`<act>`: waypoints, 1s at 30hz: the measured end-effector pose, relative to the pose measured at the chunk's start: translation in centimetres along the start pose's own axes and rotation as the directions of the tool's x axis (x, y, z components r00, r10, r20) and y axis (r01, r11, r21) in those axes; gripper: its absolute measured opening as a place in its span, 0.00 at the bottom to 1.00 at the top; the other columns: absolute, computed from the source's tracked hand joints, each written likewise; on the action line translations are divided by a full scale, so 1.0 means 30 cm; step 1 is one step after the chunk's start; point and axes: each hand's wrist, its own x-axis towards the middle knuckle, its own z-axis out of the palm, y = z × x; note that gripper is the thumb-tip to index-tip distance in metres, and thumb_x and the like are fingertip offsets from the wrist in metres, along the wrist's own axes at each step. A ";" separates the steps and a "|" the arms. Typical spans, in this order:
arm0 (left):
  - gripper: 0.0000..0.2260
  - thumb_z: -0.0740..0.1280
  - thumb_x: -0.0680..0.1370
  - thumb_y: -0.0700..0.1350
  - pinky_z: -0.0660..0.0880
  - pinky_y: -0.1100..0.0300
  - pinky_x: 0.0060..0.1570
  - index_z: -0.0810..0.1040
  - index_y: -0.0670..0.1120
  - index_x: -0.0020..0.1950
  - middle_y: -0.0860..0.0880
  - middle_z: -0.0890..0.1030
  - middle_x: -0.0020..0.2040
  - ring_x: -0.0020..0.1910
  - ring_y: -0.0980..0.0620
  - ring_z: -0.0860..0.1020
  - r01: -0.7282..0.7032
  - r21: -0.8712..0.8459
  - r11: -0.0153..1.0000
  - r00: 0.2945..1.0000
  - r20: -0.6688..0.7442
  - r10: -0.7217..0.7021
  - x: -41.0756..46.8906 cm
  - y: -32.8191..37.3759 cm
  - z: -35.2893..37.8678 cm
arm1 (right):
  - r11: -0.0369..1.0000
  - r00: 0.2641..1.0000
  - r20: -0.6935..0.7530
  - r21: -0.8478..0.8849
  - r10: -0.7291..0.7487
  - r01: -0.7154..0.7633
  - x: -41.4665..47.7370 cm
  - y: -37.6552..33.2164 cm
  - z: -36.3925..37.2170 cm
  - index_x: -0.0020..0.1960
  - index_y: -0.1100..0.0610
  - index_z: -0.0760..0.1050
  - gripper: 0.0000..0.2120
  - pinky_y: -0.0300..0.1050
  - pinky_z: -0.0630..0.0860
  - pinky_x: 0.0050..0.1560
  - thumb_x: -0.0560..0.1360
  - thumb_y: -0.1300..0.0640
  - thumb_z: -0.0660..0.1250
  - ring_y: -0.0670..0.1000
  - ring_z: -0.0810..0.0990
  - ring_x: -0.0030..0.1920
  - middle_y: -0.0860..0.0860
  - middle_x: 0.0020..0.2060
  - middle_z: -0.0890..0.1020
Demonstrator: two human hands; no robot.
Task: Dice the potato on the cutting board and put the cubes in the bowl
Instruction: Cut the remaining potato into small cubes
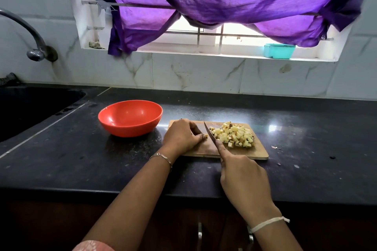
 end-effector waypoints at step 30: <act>0.03 0.76 0.70 0.46 0.75 0.62 0.45 0.86 0.47 0.40 0.51 0.85 0.41 0.41 0.55 0.80 0.035 -0.112 0.993 0.999 -0.018 -0.037 -0.017 -0.003 -0.011 | 0.997 0.998 0.035 -0.060 -0.050 0.052 -0.008 -0.038 0.000 0.78 0.43 0.49 0.30 0.46 0.74 0.44 0.80 0.58 0.55 0.51 0.80 0.50 0.49 0.50 0.81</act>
